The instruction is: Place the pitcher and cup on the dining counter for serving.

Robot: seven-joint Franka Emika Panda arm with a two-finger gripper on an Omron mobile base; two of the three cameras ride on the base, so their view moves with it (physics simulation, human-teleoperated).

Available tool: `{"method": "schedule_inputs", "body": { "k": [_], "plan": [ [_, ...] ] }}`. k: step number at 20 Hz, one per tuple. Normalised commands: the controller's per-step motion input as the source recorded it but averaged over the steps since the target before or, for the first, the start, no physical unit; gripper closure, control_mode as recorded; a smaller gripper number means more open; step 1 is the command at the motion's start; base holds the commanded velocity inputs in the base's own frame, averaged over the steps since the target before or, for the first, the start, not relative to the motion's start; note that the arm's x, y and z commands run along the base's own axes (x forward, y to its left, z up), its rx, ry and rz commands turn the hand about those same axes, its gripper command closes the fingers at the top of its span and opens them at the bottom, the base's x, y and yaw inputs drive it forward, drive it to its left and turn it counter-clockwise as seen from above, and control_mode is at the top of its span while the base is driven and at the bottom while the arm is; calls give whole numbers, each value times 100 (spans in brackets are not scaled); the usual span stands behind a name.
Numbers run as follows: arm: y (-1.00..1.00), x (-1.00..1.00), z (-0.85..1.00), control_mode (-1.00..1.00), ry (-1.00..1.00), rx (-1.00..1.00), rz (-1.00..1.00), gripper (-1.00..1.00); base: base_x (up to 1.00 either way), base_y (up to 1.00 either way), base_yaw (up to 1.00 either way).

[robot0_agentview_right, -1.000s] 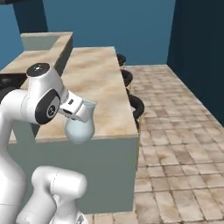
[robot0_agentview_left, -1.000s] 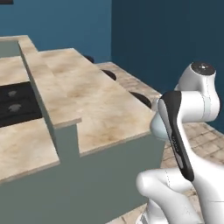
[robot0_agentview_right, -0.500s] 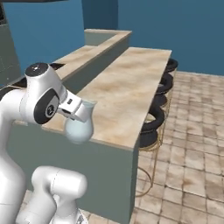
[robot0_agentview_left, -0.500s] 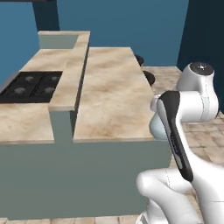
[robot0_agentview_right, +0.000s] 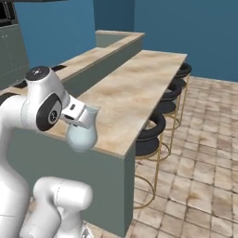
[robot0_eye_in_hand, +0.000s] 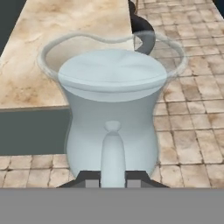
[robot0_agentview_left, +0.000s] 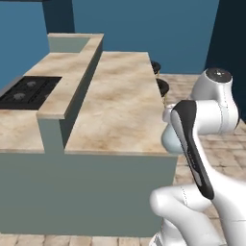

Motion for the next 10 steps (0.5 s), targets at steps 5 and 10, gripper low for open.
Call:
{"method": "schedule_inputs", "body": {
  "k": [5, 10],
  "plan": [
    [0, 44, 0, -100, 0, -1, 6, 100, 19, -4, 1],
    [-9, 99, 0, -100, -2, -2, 15, 100, 0, 0, 0]
  ]
}}
